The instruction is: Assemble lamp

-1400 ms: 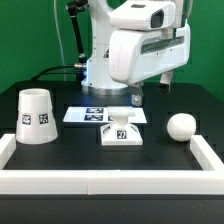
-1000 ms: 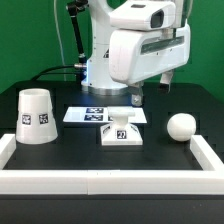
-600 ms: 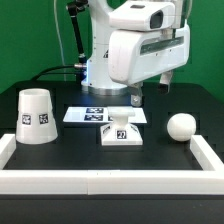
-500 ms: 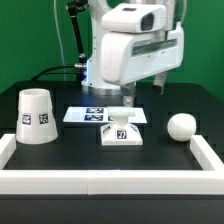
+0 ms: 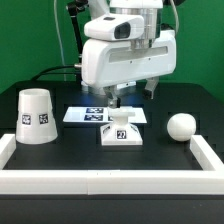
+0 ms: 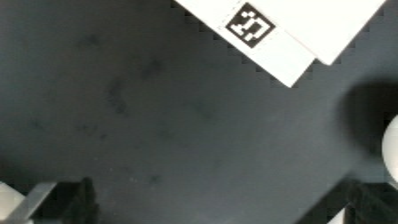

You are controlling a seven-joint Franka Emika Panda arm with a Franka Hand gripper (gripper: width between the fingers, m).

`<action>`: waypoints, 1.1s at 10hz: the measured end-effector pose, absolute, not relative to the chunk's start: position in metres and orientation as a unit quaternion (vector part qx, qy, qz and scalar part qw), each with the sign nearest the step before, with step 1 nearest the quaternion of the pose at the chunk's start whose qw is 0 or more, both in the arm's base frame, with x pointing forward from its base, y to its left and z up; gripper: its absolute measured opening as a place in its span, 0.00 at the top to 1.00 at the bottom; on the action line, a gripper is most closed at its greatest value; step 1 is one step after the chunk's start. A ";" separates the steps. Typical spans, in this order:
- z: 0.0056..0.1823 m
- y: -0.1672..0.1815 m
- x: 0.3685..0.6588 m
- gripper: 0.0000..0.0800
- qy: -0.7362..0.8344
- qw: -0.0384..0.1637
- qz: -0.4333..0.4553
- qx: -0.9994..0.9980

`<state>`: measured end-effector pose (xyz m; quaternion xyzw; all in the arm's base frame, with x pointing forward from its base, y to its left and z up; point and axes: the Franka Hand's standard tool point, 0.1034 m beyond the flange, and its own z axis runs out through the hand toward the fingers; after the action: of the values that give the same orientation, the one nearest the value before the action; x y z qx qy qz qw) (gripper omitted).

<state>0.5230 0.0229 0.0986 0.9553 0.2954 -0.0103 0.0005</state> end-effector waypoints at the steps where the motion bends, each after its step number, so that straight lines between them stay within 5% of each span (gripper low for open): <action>1: 0.098 0.023 0.523 0.12 0.267 -0.001 -0.010 0.964; 6: 0.087 0.000 0.491 0.12 0.053 -0.009 -0.025 0.998; 11: 0.083 -0.004 0.483 0.13 0.050 -0.009 -0.031 0.998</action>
Offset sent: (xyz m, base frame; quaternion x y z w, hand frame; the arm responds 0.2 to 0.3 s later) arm -0.0298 -0.0356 -0.0044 -0.0097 -0.0314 0.2032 0.9786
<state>0.4831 -0.0036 0.0834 0.9982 0.0499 -0.0309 -0.0089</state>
